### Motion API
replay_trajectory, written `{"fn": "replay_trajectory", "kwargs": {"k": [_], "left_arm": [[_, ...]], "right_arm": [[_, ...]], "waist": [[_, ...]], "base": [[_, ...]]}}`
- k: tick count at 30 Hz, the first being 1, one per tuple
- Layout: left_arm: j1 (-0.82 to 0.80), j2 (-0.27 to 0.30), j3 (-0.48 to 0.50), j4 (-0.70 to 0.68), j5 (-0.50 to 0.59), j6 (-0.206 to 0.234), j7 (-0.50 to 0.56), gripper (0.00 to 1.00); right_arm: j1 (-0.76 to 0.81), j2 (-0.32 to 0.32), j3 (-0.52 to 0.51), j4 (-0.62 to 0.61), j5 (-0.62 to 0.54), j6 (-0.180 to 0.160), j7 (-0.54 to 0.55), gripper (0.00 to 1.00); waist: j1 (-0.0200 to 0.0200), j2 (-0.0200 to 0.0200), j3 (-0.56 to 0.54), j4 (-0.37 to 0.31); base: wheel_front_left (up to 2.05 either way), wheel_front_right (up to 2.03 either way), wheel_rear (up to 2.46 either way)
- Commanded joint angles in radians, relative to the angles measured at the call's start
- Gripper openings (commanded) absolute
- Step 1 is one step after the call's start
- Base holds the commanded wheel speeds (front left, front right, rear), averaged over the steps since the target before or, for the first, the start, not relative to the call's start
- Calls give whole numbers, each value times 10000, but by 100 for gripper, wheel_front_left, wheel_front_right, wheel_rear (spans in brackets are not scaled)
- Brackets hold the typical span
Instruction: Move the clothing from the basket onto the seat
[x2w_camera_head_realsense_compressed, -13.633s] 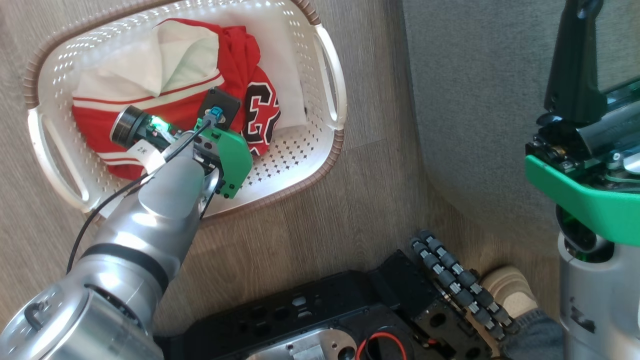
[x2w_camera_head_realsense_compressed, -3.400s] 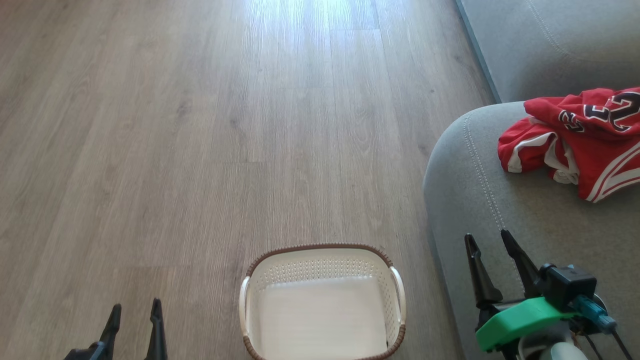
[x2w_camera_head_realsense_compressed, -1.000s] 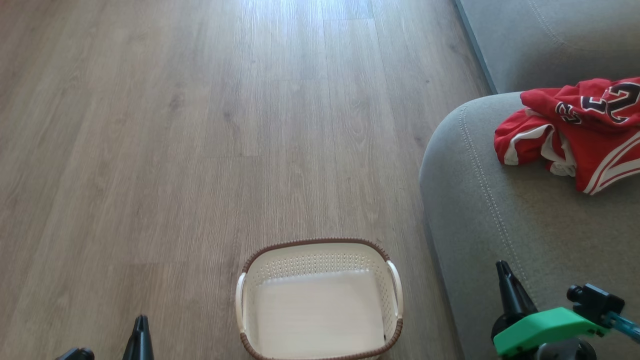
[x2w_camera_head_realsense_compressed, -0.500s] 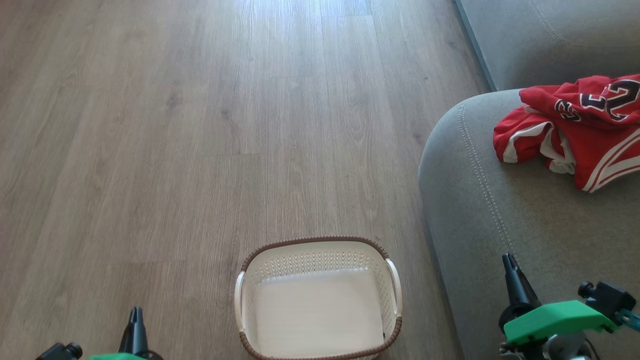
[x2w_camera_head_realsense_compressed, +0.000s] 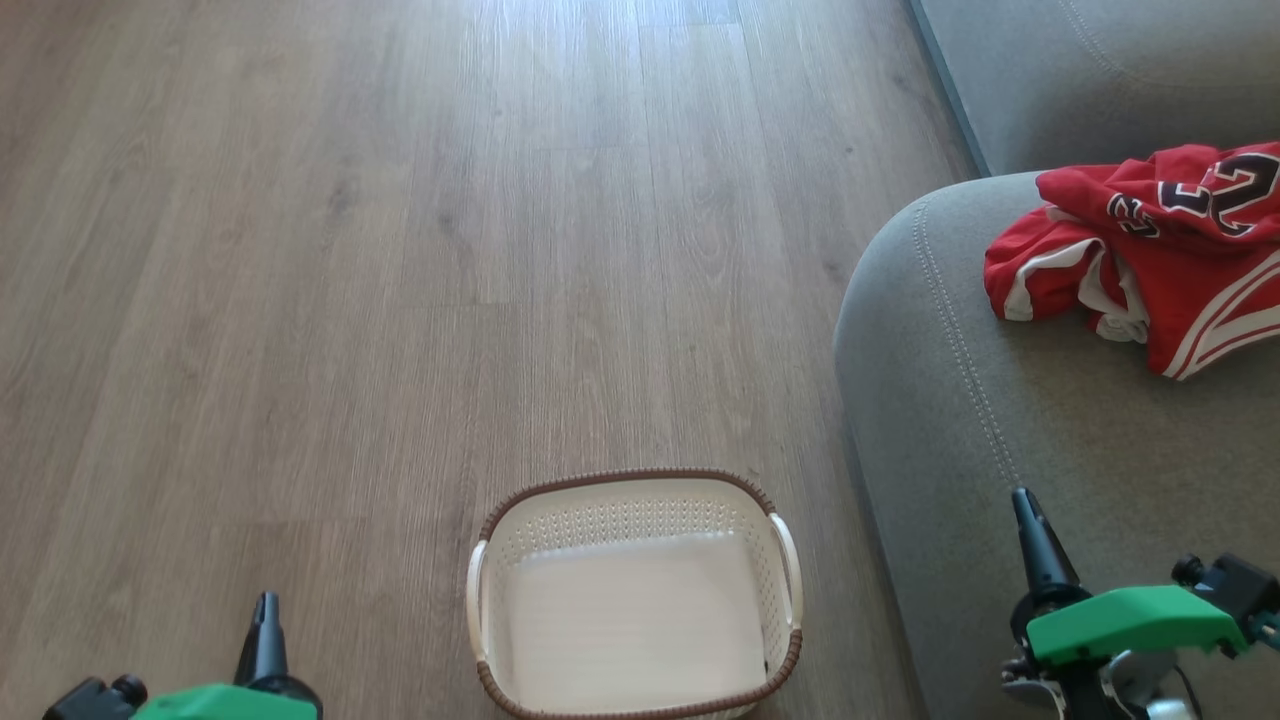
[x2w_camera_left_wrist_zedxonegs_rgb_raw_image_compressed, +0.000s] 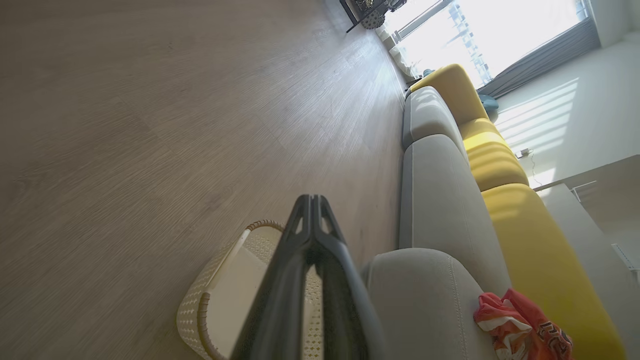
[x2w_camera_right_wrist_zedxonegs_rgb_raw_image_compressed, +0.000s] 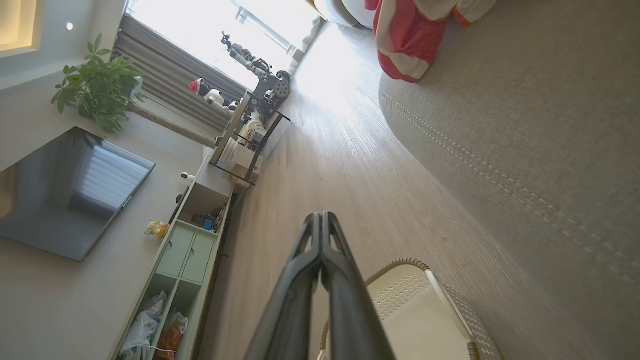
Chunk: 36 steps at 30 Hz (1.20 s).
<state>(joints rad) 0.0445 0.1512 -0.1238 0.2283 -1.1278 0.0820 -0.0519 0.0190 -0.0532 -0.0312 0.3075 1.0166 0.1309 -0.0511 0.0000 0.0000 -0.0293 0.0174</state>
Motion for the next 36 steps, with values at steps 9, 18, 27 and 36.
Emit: {"fn": "replay_trajectory", "kwargs": {"k": [9, 18, 27, 36], "left_arm": [[-676, -111, 675, -421, -875, -272, 302, 0], [-831, -280, 1005, -485, -1659, -467, 557, 0], [-987, -451, 1337, -549, -2445, -663, 814, 0], [-1126, -603, 1632, -605, -3144, -838, 1042, 0]], "right_arm": [[-742, -217, 19, -388, 1177, 0, 237, 0], [-885, -280, -7, -409, 2239, -1, 403, 0], [-1026, -354, -18, -432, 3317, -1, 559, 0], [-1151, -430, -14, -454, 4288, -1, 686, 0]], "waist": [[0, 0, 43, -29], [0, 0, 87, -58], [0, 0, 130, -88], [0, 0, 169, -115]], "base": [[0, 0, 0], [0, 0, 0], [0, 0, 0], [0, 0, 0]]}}
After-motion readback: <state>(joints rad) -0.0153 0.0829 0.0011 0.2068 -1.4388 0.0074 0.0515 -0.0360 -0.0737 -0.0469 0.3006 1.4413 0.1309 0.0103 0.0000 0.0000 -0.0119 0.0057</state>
